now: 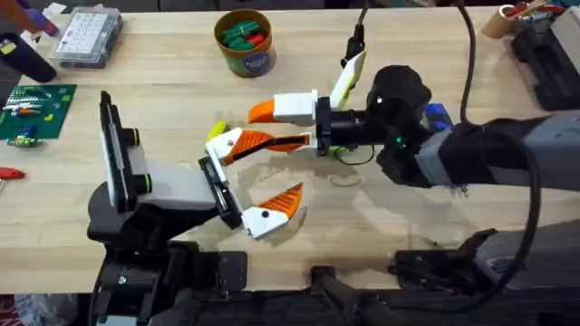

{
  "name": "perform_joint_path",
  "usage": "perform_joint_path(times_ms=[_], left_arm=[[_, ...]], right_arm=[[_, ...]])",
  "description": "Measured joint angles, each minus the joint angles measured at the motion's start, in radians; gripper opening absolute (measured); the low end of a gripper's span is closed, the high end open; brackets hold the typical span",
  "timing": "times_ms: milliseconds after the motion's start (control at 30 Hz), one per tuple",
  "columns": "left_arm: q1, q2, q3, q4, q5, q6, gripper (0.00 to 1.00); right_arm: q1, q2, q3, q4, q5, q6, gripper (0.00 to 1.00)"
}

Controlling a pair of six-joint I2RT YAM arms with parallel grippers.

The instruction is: Pick up the gripper from the table and insert it into the empty holder that is missing its gripper. Then pick up a screw, insert it into the mounting hole, and use the screwdriver to tighten it. Finally, clean up the table by picking up the vegetable and placing it into the bucket.

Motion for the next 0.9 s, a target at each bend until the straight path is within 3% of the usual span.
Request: perform_joint_path(times_ms=[267, 533, 900], left_arm=[[0.0, 0.0, 0.0, 0.0, 0.0, 0.0, 0.986], [0.0, 0.0, 0.0, 0.0, 0.004, 0.001, 0.986], [0.0, 0.0, 0.0, -0.001, 0.012, 0.001, 0.986]], right_arm=[[-0.037, -0.003, 0.0, -0.056, 0.0, -0.056, 0.995], [-0.118, -0.148, 0.067, -0.585, 0.011, -0.324, 0.996], [-0.256, -0.352, 0.338, -1.319, 0.045, -0.809, 0.996]])
